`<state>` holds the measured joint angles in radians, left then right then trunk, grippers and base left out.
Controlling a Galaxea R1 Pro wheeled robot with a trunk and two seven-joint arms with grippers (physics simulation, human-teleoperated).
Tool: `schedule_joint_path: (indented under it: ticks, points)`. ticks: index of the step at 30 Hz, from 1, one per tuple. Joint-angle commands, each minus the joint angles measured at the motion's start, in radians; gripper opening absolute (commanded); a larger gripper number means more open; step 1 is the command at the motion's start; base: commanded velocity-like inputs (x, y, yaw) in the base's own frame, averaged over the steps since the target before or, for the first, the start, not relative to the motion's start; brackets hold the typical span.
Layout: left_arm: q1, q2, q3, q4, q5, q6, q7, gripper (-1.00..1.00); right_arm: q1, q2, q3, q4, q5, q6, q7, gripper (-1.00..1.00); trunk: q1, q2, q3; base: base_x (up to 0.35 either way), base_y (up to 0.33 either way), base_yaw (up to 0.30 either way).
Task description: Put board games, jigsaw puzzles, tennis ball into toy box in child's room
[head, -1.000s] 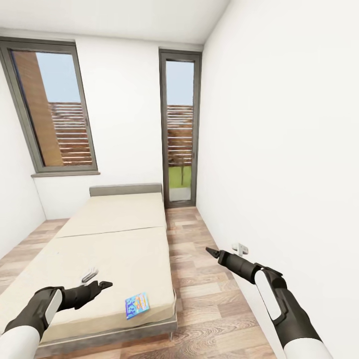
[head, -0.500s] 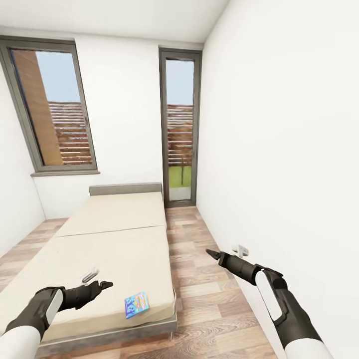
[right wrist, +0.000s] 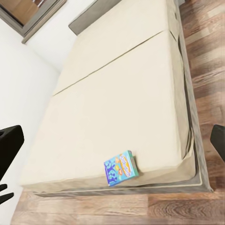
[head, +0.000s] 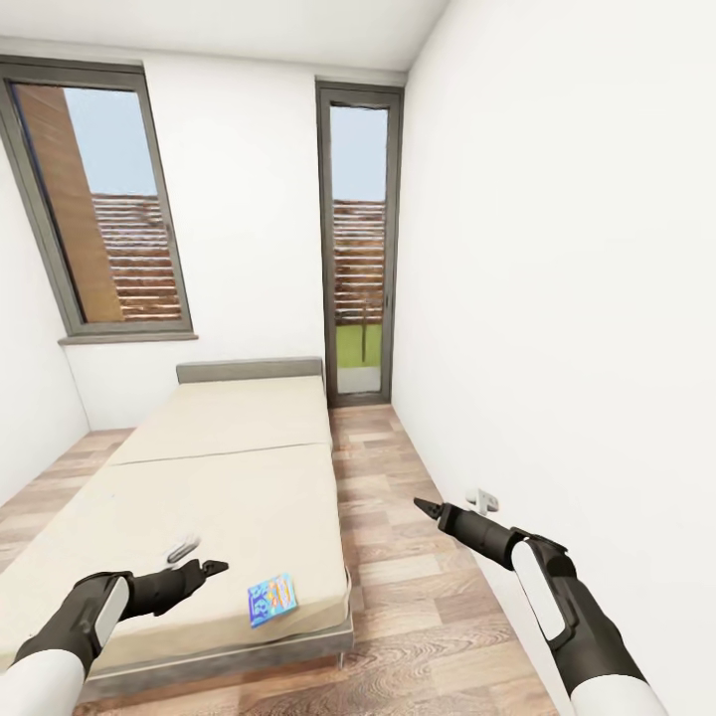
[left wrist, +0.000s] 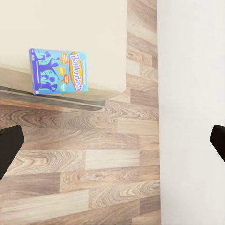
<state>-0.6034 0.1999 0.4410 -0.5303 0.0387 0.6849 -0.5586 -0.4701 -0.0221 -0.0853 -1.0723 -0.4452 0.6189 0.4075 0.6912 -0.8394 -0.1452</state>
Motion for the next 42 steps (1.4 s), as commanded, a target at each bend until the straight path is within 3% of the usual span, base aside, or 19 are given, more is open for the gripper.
schedule_joint_path:
  ticks: [1, 17, 24, 33, 39, 42]
  points:
    - [-0.001, -0.002, 0.004, 0.0, 0.004, 0.007, -0.001, 1.0, -0.001, 0.001, -0.002, -0.001, -0.003, 0.007, 0.002, 1.0, 0.004, -0.009, -0.007, 0.0, 0.0, 0.0]
    - [-0.001, 0.004, 0.007, 0.0, 0.005, 0.012, -0.018, 1.0, -0.001, 0.001, -0.002, -0.001, -0.006, 0.009, 0.004, 1.0, 0.065, -0.121, -0.083, 0.0, 0.0, 0.0]
    - [-0.001, 0.005, 0.024, 0.0, 0.006, 0.015, -0.022, 1.0, -0.001, 0.001, -0.003, -0.007, -0.005, 0.055, 0.007, 1.0, 0.092, -0.17, -0.116, 0.0, 0.0, 0.0]
    - [-0.001, 0.01, 0.044, 0.0, 0.002, 0.018, -0.172, 1.0, -0.001, 0.004, -0.002, -0.011, -0.006, 0.063, 0.008, 1.0, 0.127, -0.233, -0.159, 0.0, 0.0, 0.0]
    - [-0.001, 0.02, 0.045, 0.0, 0.003, 0.018, -0.193, 1.0, -0.001, 0.003, -0.003, -0.013, -0.006, 0.064, 0.008, 1.0, 0.15, -0.275, -0.188, 0.0, 0.0, 0.0]
    - [-0.001, 0.042, 0.046, 0.0, 0.004, 0.018, -0.209, 1.0, -0.001, 0.005, -0.003, -0.014, -0.006, 0.064, 0.008, 1.0, 0.161, -0.296, -0.202, 0.0, 0.0, 0.0]
